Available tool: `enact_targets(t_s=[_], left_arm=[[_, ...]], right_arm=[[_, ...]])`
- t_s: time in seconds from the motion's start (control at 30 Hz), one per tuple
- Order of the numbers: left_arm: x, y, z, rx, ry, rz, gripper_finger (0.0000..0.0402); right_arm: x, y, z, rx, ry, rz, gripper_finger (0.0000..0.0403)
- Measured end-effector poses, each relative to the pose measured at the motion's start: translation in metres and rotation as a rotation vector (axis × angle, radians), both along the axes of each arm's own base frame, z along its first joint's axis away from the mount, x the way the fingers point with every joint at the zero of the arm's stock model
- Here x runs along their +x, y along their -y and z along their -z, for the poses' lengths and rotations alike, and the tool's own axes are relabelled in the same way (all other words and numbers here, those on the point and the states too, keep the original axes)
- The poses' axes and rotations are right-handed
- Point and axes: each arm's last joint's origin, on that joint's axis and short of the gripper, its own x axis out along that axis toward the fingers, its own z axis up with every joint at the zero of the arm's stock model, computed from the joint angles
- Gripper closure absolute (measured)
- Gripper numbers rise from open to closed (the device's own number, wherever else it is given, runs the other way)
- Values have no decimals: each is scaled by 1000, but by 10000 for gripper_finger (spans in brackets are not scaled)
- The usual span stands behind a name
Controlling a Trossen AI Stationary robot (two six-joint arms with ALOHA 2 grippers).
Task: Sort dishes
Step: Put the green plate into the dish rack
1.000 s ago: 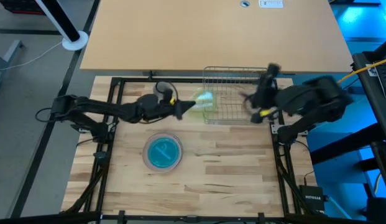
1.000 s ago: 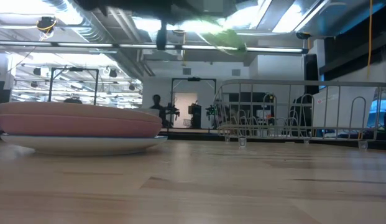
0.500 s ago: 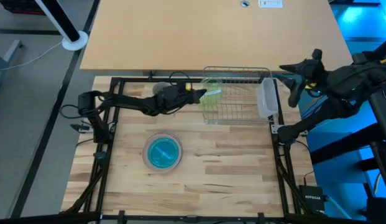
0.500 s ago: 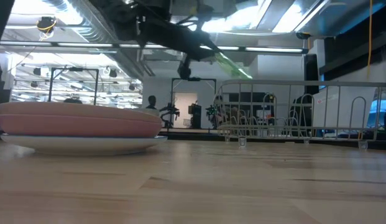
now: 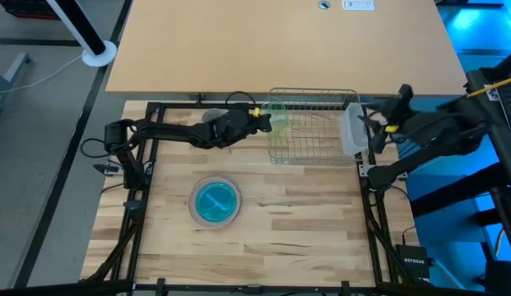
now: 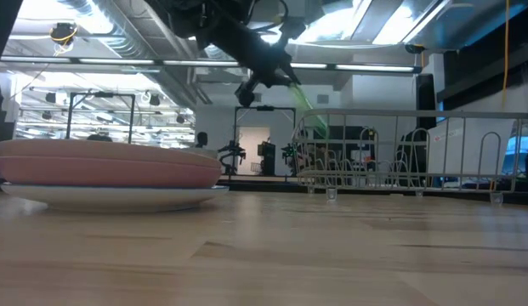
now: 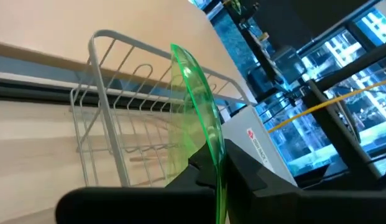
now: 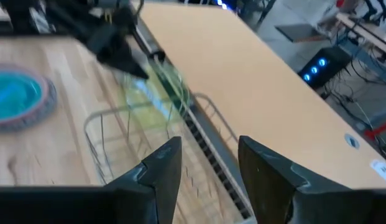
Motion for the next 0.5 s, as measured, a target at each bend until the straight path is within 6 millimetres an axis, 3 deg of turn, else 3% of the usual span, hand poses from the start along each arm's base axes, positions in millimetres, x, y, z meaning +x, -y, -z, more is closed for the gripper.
enact_targets(t_s=[0.23, 0.5], left_arm=[[-2, 1, 8, -82, -41, -23, 401], [-1, 8, 9, -94, -49, -10, 401]], right_arm=[[15, -5, 36, 1, -98, 40, 239], [37, -13, 59, -10, -87, 49, 240]])
